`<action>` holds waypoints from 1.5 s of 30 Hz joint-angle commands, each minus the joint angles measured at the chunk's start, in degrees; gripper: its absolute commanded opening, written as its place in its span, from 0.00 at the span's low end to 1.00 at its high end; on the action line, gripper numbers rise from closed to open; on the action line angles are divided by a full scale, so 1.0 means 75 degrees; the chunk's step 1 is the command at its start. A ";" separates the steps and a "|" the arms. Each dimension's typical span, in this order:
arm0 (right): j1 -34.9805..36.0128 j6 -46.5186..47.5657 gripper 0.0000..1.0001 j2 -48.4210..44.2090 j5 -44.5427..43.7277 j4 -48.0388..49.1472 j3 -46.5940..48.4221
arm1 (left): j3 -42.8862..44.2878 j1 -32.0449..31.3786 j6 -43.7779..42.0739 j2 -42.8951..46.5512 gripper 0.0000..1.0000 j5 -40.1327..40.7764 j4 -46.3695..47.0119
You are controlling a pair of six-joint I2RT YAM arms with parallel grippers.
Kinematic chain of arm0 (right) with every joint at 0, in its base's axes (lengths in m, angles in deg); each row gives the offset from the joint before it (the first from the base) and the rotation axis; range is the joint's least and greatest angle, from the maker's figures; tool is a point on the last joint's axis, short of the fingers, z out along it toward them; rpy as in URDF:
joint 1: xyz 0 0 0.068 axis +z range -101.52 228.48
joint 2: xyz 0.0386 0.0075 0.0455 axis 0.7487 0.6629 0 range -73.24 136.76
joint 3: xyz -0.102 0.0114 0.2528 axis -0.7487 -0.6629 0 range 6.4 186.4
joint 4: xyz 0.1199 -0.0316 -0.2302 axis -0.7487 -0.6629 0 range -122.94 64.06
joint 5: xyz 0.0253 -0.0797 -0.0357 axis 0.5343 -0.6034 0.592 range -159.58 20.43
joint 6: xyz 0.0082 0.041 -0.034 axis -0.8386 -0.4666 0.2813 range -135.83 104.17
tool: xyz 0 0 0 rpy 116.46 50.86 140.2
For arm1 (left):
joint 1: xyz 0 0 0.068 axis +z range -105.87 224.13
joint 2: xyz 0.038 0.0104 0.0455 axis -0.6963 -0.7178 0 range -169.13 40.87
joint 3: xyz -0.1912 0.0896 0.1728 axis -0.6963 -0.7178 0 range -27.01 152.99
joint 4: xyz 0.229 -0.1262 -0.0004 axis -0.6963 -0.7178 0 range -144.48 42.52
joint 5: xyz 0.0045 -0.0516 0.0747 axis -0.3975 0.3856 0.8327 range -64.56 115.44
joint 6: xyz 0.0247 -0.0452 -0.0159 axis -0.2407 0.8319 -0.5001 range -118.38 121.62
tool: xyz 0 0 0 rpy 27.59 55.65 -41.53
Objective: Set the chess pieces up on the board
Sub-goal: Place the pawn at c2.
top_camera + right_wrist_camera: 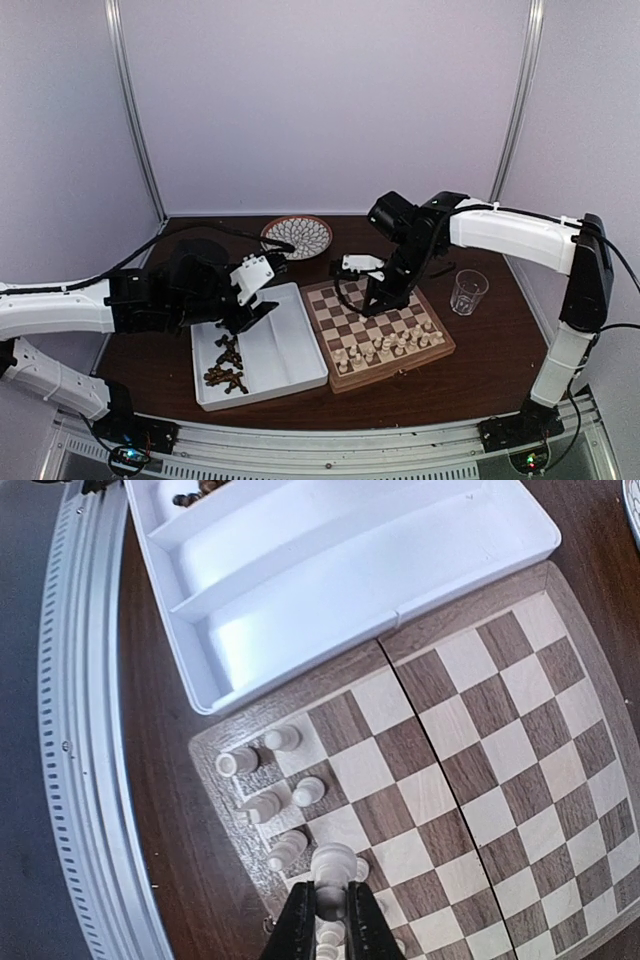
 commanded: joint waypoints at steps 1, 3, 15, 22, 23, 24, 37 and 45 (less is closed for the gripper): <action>0.0156 0.0183 0.08 0.0332 -0.1045 0.0375 -0.0149 | -0.0223 0.0139 -0.0097 0.0119 0.55 0.0209 0.0117; 0.0249 0.0238 0.08 0.0451 -0.1301 0.0402 -0.0180 | -0.0187 0.0129 -0.0100 0.0101 0.55 0.0257 0.0060; 0.0795 0.0384 0.08 0.0739 -0.2264 0.0438 -0.0397 | -0.0162 0.0137 -0.0200 0.0130 0.55 0.0511 0.0170; 0.0848 0.0364 0.08 0.0773 -0.2286 0.0488 -0.0562 | -0.0174 0.0130 -0.0206 0.0136 0.55 0.0560 0.0145; 0.0863 0.0355 0.08 0.0795 -0.2288 0.0496 -0.0579 | -0.0182 0.0128 -0.0211 0.0146 0.55 0.0555 0.0146; 0.0881 0.0350 0.08 0.0826 -0.2281 0.0488 -0.0597 | -0.0183 0.0131 -0.0209 0.0131 0.55 0.0561 0.0146; 0.1054 0.0349 0.08 0.0978 -0.2138 0.0479 -0.0707 | -0.0171 0.0138 -0.0236 0.0065 0.56 0.0582 0.0097; 0.1074 0.0372 0.08 0.0983 -0.2149 0.0473 -0.0756 | -0.0160 0.0137 -0.0245 0.0023 0.56 0.0597 0.0089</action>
